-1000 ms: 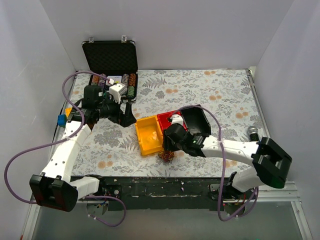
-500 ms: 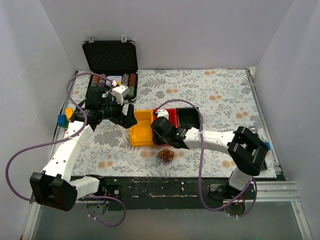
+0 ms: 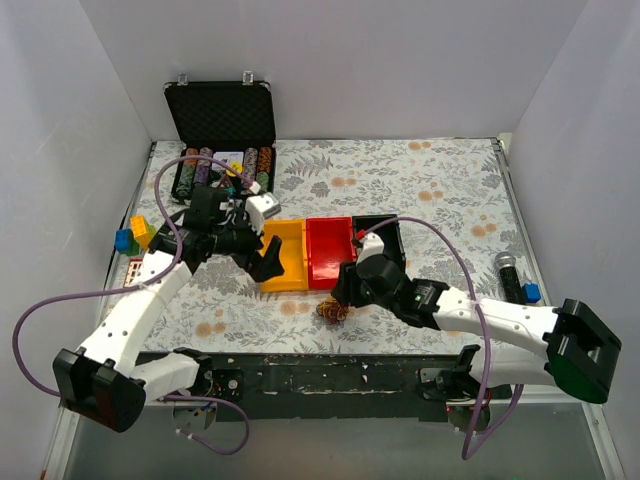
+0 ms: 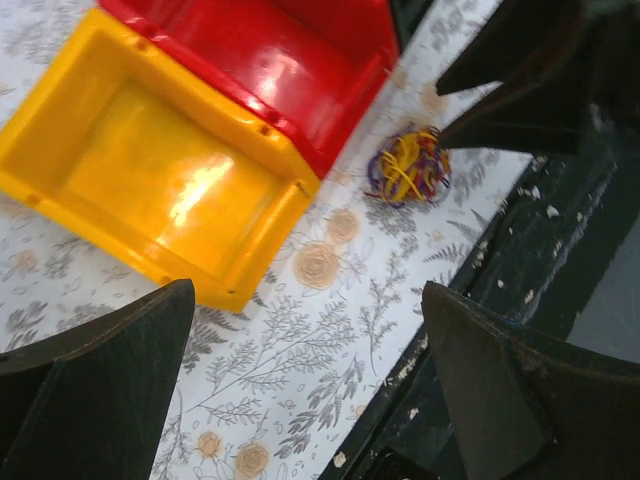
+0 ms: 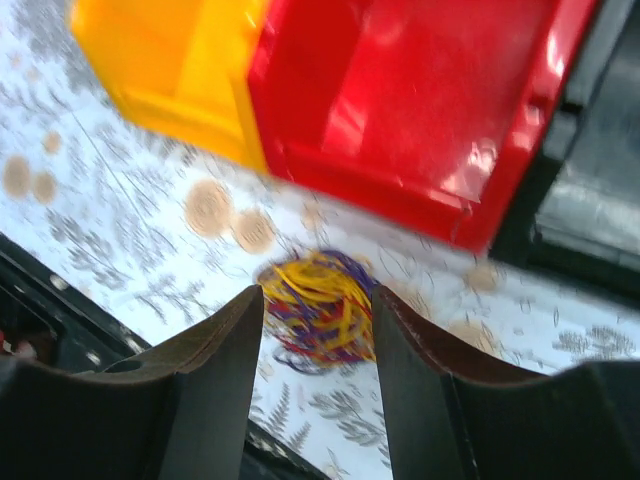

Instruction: Untangle the cables

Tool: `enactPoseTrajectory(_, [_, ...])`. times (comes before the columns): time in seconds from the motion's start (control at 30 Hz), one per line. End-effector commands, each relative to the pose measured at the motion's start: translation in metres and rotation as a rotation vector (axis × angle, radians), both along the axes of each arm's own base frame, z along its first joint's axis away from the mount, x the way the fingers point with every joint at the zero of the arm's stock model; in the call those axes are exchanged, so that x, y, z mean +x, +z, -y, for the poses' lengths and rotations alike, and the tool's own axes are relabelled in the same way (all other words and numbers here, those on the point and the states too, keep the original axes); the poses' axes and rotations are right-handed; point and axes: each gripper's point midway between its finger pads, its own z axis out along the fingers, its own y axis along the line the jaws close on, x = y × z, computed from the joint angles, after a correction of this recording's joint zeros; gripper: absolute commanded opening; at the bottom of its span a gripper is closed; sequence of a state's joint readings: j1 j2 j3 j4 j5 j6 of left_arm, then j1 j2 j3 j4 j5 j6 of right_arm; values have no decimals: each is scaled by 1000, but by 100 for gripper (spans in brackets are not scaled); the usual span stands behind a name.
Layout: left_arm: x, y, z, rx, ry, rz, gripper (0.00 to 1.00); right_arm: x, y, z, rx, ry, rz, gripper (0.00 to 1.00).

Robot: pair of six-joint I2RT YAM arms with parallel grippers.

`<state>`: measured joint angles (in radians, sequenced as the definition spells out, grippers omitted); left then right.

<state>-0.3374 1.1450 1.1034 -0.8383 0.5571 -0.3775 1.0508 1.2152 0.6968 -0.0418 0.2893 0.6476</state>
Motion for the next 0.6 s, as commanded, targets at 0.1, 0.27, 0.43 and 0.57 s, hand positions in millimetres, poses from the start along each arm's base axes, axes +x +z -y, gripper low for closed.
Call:
enactPoseTrajectory(0.1, [-53, -24, 38, 31, -257, 41, 98, -24, -37, -1, 64, 67, -72, 55])
enactPoseTrajectory(0.27, [-62, -31, 65, -4, -293, 112, 98, -21, -42, -15, 69, 98, -73, 51])
enactPoseTrajectory(0.43, [-72, -42, 76, -35, -337, 173, 98, -41, -51, -12, 95, 170, -114, 22])
enactPoseTrajectory(0.57, [-74, -52, 83, -51, -363, 187, 98, -63, -54, 3, 119, 232, -127, 5])
